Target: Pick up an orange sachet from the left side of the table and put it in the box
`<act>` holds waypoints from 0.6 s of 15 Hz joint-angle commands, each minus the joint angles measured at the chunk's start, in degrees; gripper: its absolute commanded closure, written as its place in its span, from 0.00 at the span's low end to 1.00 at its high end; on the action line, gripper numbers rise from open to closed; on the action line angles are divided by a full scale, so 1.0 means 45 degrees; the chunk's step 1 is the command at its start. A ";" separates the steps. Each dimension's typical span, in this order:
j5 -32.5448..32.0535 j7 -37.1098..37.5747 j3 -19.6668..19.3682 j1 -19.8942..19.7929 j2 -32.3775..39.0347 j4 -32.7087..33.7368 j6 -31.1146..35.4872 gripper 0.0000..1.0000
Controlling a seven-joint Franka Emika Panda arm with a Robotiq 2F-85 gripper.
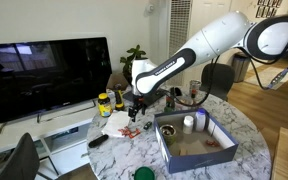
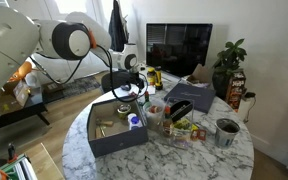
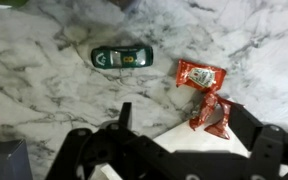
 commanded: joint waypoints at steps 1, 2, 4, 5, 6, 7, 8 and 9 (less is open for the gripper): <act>0.0720 -0.0038 0.0101 -0.0216 0.0997 0.0317 0.0924 0.32; 0.0838 -0.0045 0.0130 -0.0241 0.1152 0.0341 0.1099 0.42; 0.0999 -0.0087 0.0202 -0.0226 0.1338 0.0414 0.1231 0.58; 0.1056 -0.0100 0.0252 -0.0201 0.1332 0.0380 0.1249 0.58; 0.1083 -0.0113 0.0284 -0.0162 0.1292 0.0329 0.1280 0.61; 0.1124 -0.0152 0.0343 -0.0158 0.1239 0.0275 0.1296 0.59; 0.1129 -0.0126 0.0361 -0.0112 0.1194 0.0250 0.1320 0.58; 0.1138 -0.0103 0.0380 -0.0079 0.1218 0.0280 0.1334 0.55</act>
